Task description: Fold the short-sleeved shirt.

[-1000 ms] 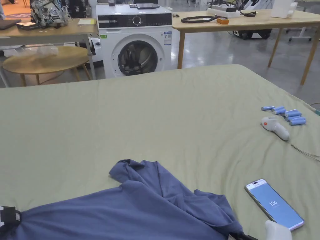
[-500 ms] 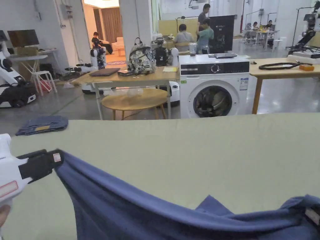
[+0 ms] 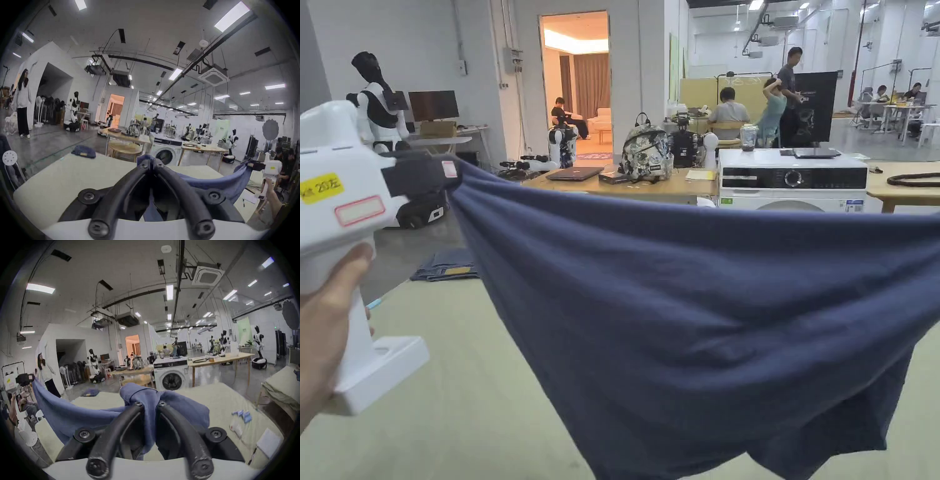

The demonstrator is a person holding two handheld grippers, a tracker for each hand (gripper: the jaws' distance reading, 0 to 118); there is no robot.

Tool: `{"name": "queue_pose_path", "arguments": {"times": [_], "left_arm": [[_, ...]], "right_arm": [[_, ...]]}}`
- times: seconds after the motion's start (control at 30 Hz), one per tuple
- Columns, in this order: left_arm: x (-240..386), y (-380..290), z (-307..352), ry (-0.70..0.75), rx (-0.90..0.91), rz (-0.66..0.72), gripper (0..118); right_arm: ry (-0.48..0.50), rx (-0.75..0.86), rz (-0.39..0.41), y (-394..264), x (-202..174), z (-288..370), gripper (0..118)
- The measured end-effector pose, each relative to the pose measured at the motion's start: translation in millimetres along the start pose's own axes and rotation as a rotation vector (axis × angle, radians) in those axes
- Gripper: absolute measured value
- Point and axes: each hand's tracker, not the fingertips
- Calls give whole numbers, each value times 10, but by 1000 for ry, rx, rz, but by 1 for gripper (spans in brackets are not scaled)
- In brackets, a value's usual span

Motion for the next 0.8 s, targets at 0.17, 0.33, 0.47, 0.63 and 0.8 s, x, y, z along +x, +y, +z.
{"name": "queue_pose_path", "arguments": {"times": [0.17, 0.33, 0.47, 0.63, 0.8], "left_arm": [[21, 213, -481, 14, -7, -13, 0], [31, 262, -916, 39, -26, -17, 0], [53, 292, -1256, 24, -43, -10, 0], [27, 223, -1577, 43, -78, -40, 0], [-150, -86, -1836, 58, -138, -30, 0]], "right_arm": [[-18, 26, 19, 369, -139, -291, 8], [-42, 8, 47, 609, -25, -818, 8], [-79, -29, 97, 703, -94, -1140, 8], [-108, -52, 75, 737, 6, -1507, 8], [-120, -109, 62, 479, 150, -1775, 8]]}}
